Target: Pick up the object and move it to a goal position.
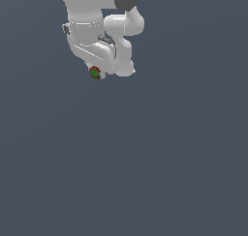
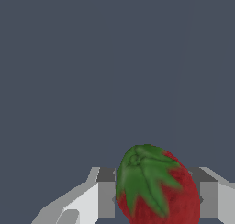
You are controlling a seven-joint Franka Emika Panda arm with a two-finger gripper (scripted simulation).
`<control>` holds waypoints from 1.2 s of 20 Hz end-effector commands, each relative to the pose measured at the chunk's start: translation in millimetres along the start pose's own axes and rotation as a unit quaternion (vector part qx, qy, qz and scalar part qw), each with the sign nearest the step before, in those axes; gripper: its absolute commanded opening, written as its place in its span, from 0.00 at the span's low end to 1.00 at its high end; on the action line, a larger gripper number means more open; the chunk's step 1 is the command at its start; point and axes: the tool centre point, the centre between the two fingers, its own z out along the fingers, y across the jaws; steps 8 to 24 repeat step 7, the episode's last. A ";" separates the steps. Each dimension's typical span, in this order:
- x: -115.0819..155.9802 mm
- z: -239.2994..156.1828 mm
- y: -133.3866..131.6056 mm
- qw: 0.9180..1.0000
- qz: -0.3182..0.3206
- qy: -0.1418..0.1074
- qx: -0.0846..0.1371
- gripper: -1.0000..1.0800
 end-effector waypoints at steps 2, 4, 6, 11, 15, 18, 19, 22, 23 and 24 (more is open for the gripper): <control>0.0 -13.9 4.4 1.000 0.000 0.000 0.000 0.00; 0.2 -18.3 5.8 1.000 0.000 0.000 0.000 0.00; 0.3 -20.4 6.5 1.000 0.000 0.000 0.000 0.00; 0.3 -20.7 6.5 1.000 0.000 0.000 0.000 0.00; 0.3 -20.7 6.5 1.000 0.000 0.000 0.000 0.00; 0.3 -20.7 6.5 1.000 0.000 0.000 0.000 0.00; 0.3 -20.7 6.5 1.000 0.000 0.000 0.000 0.00; 0.3 -20.7 6.5 1.000 0.000 0.000 0.000 0.00; 0.3 -20.7 6.5 1.000 0.000 0.000 0.000 0.00; 0.3 -20.7 6.5 1.000 0.000 0.000 0.000 0.00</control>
